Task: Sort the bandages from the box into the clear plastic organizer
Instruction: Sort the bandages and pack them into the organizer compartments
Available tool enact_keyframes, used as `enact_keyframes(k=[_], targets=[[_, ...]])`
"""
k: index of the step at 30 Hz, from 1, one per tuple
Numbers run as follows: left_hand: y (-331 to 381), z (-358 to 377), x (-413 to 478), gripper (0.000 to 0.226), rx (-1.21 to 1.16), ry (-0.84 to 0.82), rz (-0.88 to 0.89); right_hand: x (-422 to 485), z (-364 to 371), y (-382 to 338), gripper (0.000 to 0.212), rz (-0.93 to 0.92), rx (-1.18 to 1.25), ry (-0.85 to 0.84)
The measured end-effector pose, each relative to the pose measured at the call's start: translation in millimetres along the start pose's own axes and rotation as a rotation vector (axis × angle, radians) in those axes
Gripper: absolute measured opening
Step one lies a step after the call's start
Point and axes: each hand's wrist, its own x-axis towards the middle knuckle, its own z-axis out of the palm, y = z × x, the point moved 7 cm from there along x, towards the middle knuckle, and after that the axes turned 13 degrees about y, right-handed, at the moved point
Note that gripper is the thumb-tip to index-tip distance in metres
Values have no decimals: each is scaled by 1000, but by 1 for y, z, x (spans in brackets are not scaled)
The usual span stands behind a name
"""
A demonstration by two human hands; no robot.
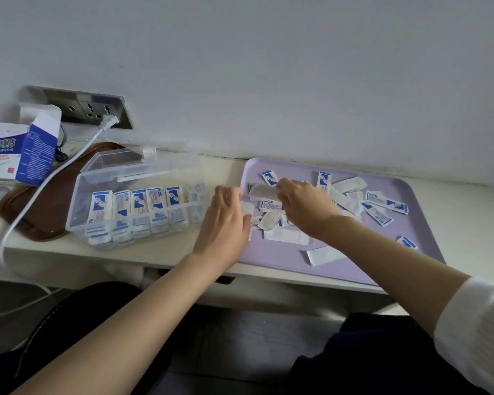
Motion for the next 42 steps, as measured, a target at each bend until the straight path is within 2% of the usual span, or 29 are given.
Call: enact_keyframes(k=[3, 6, 8, 11, 14, 18, 22, 26, 31, 35, 38, 42], targets=[[14, 1, -3, 37, -27, -2, 47, -18, 3, -8, 19, -59, 34, -93], [26, 14, -13, 24, -8, -129, 103, -39, 16, -14, 22, -111, 75, -226], [26, 21, -20, 17, -2, -176, 90, -51, 22, -13, 20, -104, 85, -258], [22, 31, -31, 16, 31, -215, 90, -63, 25, -10, 22, -100, 75, -240], [19, 44, -38, 31, 268, -276, 196, -72, 28, -17, 41, -107, 124, -236], [15, 46, -38, 27, 326, -325, 159, -85, 33, -27, 62, -146, 126, -284], [14, 45, -39, 27, 329, -351, 124, -84, 29, -18, 54, -52, 140, -241], [17, 46, -40, 33, 289, -407, 98, -89, 31, -15, 56, 166, 406, -183], [22, 47, -43, 36, 290, -383, 175, -87, 28, -21, 66, 69, 498, -152], [22, 48, -44, 28, 304, -398, 180, -88, 35, -12, 57, 38, 302, -209], [21, 50, -43, 25, 302, -432, 143, -88, 37, -7, 51, 79, 280, -219], [20, 53, -45, 30, 273, -444, 126, -87, 30, -13, 68, 138, 427, -177]])
